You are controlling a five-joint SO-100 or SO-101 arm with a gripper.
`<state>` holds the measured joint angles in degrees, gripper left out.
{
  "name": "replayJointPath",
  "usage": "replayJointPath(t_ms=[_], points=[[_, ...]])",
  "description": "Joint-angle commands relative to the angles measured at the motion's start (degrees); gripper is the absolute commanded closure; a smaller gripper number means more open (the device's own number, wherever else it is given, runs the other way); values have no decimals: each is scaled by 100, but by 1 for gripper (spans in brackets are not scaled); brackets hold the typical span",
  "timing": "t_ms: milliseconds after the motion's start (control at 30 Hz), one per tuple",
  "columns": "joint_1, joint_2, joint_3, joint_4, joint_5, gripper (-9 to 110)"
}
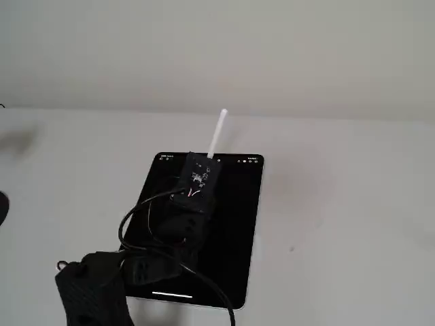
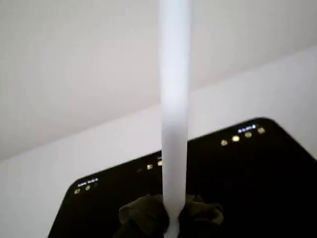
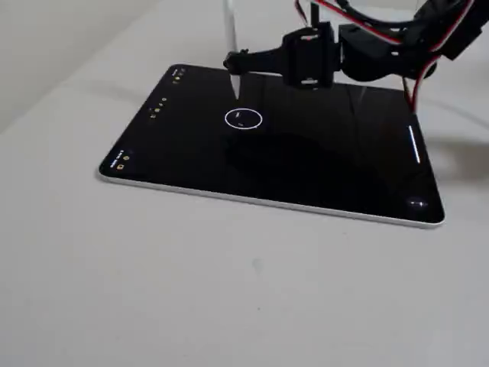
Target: Draw 2 dots in a circle representing the eyes of a stickman
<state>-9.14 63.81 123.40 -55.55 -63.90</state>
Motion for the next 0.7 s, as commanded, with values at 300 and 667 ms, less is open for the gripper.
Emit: replayJointPath(t_ms=[300, 667], points=[[18, -211, -62, -554, -501, 102], [114, -246, -18, -536, -519, 102]])
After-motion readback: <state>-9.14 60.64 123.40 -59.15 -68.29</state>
